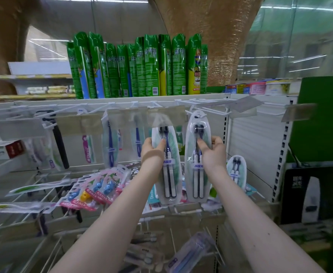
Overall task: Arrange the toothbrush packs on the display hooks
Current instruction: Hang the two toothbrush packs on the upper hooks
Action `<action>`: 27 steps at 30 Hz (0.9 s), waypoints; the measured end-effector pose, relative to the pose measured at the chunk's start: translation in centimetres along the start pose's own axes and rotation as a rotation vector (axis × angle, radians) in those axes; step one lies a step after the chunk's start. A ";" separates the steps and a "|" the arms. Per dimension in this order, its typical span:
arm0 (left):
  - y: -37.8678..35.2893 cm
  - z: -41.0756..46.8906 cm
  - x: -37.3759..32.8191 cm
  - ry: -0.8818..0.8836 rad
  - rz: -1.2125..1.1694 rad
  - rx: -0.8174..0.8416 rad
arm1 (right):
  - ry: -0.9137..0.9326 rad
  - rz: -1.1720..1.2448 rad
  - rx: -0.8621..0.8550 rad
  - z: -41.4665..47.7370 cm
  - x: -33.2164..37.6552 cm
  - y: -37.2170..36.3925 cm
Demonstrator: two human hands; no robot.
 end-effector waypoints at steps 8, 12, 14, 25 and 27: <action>-0.2 -4.4 -1.2 0.003 -0.163 -0.058 | 0.032 0.011 0.058 -2.1 2.7 2.3; -0.4 -7.4 -2.3 -0.044 -0.135 -0.116 | 0.029 -0.001 0.108 -3.5 3.9 4.0; -0.5 -8.9 -2.4 -0.051 -0.115 -0.133 | 0.025 -0.016 0.130 -4.3 4.1 5.0; -2.6 -17.4 -2.2 0.047 -0.106 -0.138 | -0.024 -0.018 0.172 -8.9 4.9 11.3; -3.1 -18.0 -2.4 0.062 -0.105 -0.126 | -0.024 -0.013 0.173 -9.3 5.1 11.8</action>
Point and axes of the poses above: each hand's wrist, its own z-axis towards the middle knuckle, its own y-axis out of the back of the hand, x = y × z, the point moved 4 cm from there along z, towards the middle knuckle, and after that the axes turned 8 degrees about z, right-handed, at the moved point
